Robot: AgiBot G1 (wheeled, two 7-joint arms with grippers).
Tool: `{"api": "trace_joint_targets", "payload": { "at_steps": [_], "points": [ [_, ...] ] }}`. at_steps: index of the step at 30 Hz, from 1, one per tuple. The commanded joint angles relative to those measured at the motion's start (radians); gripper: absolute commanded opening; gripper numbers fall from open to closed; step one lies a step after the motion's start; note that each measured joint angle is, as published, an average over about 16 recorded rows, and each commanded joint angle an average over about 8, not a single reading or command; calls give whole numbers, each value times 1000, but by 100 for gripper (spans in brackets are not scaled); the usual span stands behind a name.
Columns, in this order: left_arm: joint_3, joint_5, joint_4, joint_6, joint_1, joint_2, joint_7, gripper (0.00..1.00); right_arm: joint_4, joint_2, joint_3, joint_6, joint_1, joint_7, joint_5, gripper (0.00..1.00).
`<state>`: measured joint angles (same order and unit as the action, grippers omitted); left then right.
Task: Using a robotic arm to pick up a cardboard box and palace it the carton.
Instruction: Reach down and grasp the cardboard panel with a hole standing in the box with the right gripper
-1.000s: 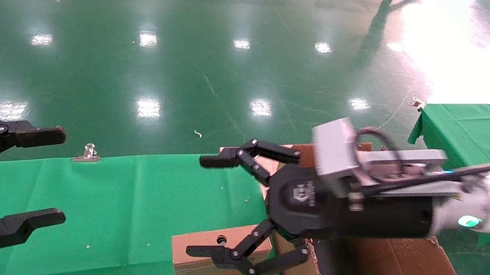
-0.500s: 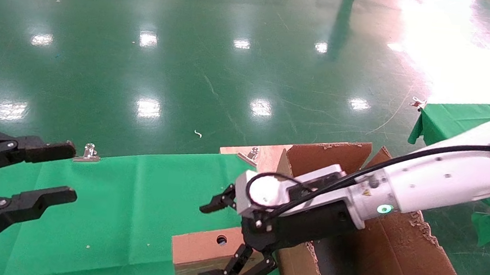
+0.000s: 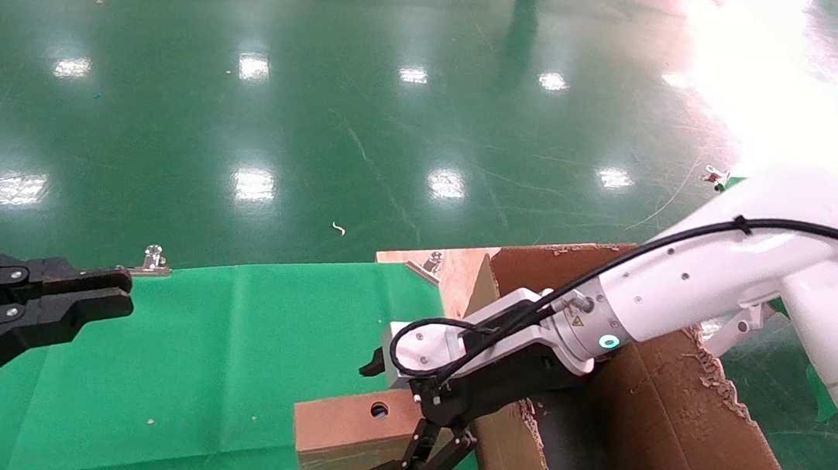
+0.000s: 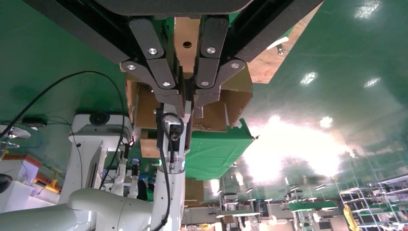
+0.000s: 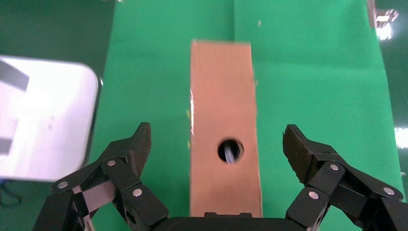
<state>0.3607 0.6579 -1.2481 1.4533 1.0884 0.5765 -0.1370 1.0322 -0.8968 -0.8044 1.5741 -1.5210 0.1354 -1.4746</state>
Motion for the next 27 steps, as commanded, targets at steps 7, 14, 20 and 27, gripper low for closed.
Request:
{"api": "trace_joint_targets", "payload": {
  "at_steps": [7,14,20,27],
  "points": [
    [0,0,0,0,0,0,0,18,-40,-51,-98,1,-65,-41,-61,100],
    [0,0,0,0,0,0,0,100,-65,-73,-148,-2,-96,-72,-68,59],
    [0,-1,0,0,0,0,0,100,-75,-78,-161,-2,-105,-78,-66,0],
    [0,-1,0,0,0,0,0,100,-71,-76,-155,-2,-102,-76,-65,0]
  ]
}}
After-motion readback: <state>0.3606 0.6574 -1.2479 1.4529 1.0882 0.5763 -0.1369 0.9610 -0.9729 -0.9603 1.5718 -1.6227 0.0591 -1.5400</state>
